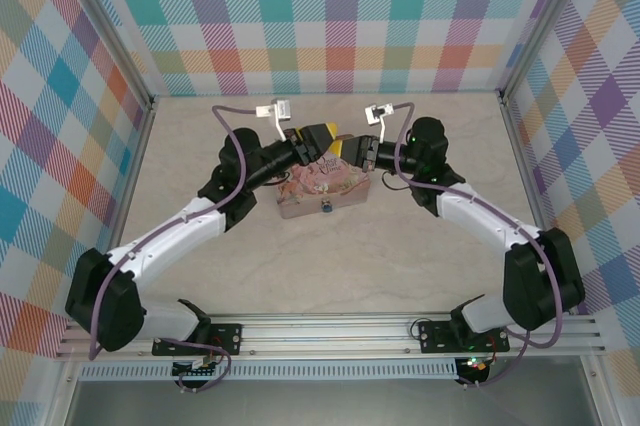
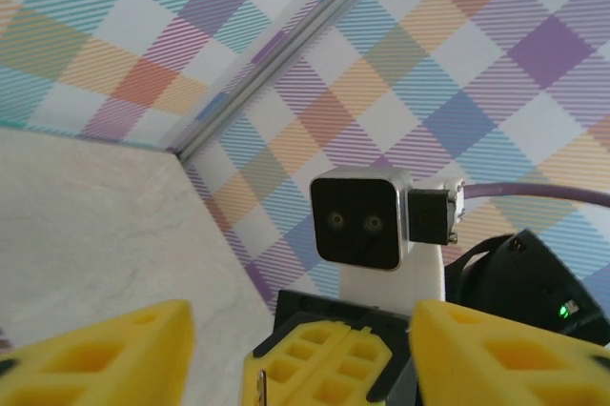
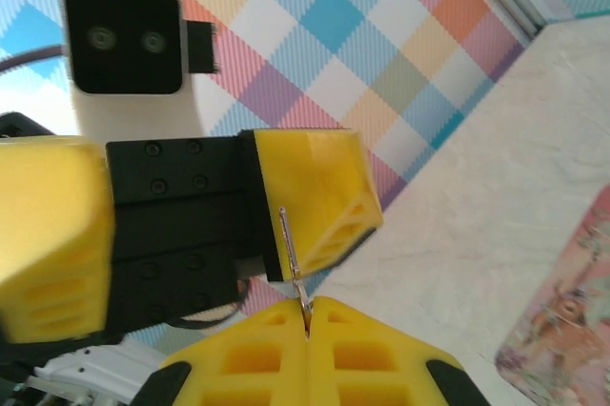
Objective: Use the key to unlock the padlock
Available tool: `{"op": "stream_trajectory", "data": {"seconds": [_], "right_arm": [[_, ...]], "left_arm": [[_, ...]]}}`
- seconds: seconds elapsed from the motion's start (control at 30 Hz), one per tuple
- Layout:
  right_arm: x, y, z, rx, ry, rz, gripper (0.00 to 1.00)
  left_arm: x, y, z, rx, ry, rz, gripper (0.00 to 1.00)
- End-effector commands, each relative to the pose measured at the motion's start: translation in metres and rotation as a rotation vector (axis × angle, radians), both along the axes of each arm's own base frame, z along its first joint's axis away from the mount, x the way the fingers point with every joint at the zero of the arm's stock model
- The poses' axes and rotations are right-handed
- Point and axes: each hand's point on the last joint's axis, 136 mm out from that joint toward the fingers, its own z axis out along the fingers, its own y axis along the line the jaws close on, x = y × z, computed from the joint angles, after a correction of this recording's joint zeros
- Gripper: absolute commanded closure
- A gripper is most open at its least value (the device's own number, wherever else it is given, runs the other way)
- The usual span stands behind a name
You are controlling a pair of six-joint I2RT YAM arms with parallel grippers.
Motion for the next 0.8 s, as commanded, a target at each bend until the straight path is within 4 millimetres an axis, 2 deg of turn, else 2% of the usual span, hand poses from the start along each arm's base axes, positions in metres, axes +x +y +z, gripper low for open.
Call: {"op": "stream_trajectory", "data": {"seconds": [0.0, 0.13, 0.23, 0.33, 0.43, 0.53, 0.77], "right_arm": [[-0.004, -0.007, -0.024, -0.118, -0.020, -0.042, 0.97], [-0.005, -0.019, -0.058, -0.240, 0.020, -0.096, 0.96], [-0.004, -0.028, -0.079, -0.322, 0.049, -0.144, 0.96], [-0.001, -0.037, -0.092, -0.382, 0.073, -0.193, 0.96], [0.004, -0.045, -0.102, -0.427, 0.093, -0.243, 0.96], [0.008, -0.049, -0.107, -0.457, 0.104, -0.275, 0.96], [0.011, -0.054, -0.108, -0.478, 0.107, -0.308, 0.95]], "left_arm": [[-0.012, 0.022, -0.009, 0.098, 0.000, 0.082, 0.25], [-0.020, 0.046, -0.043, 0.226, 0.071, 0.159, 0.11], [-0.030, 0.057, -0.084, 0.300, 0.167, 0.169, 0.07], [-0.042, 0.060, -0.125, 0.303, 0.283, 0.150, 0.06], [-0.051, 0.058, -0.162, 0.275, 0.393, 0.127, 0.06], [-0.057, 0.055, -0.187, 0.257, 0.459, 0.111, 0.06], [-0.051, 0.039, -0.226, 0.302, 0.540, 0.068, 0.04]]}}
